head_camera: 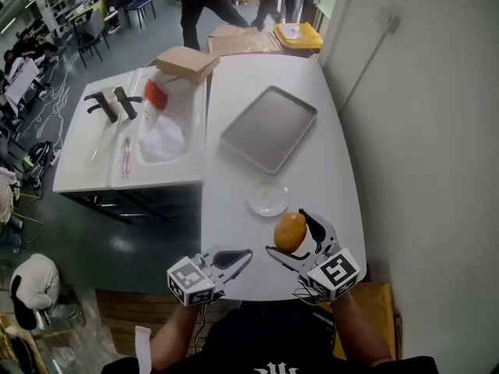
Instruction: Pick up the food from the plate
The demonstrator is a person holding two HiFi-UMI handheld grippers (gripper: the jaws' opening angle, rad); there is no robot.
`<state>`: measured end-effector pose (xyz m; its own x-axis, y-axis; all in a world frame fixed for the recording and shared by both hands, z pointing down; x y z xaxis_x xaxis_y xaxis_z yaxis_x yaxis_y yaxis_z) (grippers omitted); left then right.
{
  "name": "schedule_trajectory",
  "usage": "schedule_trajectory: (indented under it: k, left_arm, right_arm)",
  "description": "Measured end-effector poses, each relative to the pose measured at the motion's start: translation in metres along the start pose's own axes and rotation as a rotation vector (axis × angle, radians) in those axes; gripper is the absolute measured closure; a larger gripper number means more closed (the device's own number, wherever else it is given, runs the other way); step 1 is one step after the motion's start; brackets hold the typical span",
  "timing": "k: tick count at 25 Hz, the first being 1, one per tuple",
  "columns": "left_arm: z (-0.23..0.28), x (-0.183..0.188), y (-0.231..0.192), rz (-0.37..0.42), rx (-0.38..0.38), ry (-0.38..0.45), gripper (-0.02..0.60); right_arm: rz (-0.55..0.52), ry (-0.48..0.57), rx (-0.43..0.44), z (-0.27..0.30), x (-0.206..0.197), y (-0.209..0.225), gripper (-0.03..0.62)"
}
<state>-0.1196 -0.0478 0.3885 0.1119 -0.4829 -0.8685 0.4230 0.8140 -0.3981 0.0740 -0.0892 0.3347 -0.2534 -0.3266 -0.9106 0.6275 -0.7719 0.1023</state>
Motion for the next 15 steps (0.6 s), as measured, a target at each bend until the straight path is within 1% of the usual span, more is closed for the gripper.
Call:
schedule_trajectory:
  k: [5, 8, 11, 14, 15]
  left_arm:
    - [-0.007, 0.021, 0.044, 0.126, -0.048, 0.028, 0.578]
    - [-0.011, 0.026, 0.07, 0.186, -0.072, 0.044, 0.578]
    - [-0.02, 0.024, 0.093, 0.216, -0.079, 0.06, 0.578]
    - [-0.026, 0.02, 0.107, 0.239, -0.071, 0.081, 0.578]
    - [-0.028, 0.018, 0.111, 0.245, -0.067, 0.089, 0.578]
  right_arm:
    - [-0.017, 0.092, -0.006, -0.04, 0.006, -0.043, 0.143]
    - [-0.043, 0.133, -0.015, -0.058, 0.007, -0.066, 0.143]
    - [-0.061, 0.163, -0.019, -0.073, 0.013, -0.092, 0.143]
    - [-0.065, 0.234, 0.022, -0.084, 0.008, -0.109, 0.143]
    - [-0.067, 0.237, 0.023, -0.088, 0.006, -0.113, 0.143]
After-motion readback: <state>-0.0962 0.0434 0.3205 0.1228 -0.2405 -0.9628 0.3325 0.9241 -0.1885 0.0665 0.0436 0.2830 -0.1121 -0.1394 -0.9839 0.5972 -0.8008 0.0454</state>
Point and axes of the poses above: the fingertips, and each gripper's own axes: z forward along the fingers, y to its right, x out of its top, the point moved 8 cm from there along -z, backward along the fingers, and after that the axes turned 7 degrees about -y, right-handed, at the moved point
